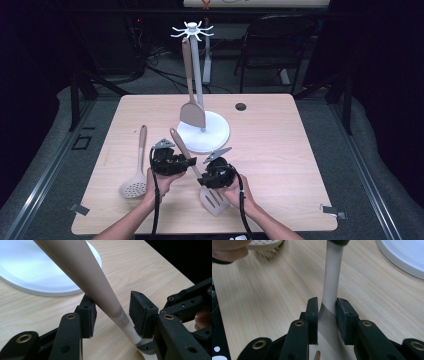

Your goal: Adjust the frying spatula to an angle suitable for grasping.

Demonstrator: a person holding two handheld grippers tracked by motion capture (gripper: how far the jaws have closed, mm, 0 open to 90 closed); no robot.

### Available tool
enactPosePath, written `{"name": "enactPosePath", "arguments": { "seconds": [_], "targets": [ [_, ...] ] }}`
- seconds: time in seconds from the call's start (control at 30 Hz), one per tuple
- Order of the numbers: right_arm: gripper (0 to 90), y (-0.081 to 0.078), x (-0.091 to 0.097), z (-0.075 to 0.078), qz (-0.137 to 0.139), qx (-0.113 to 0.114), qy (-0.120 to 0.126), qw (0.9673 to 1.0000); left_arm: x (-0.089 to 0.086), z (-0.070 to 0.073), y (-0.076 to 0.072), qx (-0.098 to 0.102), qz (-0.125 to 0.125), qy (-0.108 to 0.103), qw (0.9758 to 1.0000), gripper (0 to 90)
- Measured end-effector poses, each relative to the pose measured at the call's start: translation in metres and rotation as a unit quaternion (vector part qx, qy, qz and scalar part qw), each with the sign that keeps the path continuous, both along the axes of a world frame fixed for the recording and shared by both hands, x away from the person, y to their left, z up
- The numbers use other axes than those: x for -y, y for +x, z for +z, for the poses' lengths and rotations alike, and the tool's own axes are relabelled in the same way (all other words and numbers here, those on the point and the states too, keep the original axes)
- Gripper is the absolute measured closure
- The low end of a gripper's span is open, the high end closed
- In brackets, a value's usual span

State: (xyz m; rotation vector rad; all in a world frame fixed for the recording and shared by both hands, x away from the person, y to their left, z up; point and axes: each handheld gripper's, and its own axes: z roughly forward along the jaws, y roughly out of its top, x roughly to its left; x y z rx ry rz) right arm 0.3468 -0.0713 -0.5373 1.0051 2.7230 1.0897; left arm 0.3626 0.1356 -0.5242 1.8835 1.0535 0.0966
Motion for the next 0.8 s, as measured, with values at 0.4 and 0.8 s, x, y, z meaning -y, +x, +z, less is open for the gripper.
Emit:
{"name": "enactPosePath", "arguments": {
  "seconds": [0.4, 0.8],
  "targets": [
    [70.8, -0.001, 0.006, 0.005, -0.005, -0.001, 0.006, 1.0, 0.003, 0.004, 0.001, 0.001, -0.01, -0.036, 0.9993, 67.8],
    [36.1, 0.0, 0.025, 0.015, -0.012, -0.003, -0.007, 0.9999, 0.004, 0.011, 0.008, 0.001, -0.021, -0.061, 0.9979, 71.6]
  ]
}}
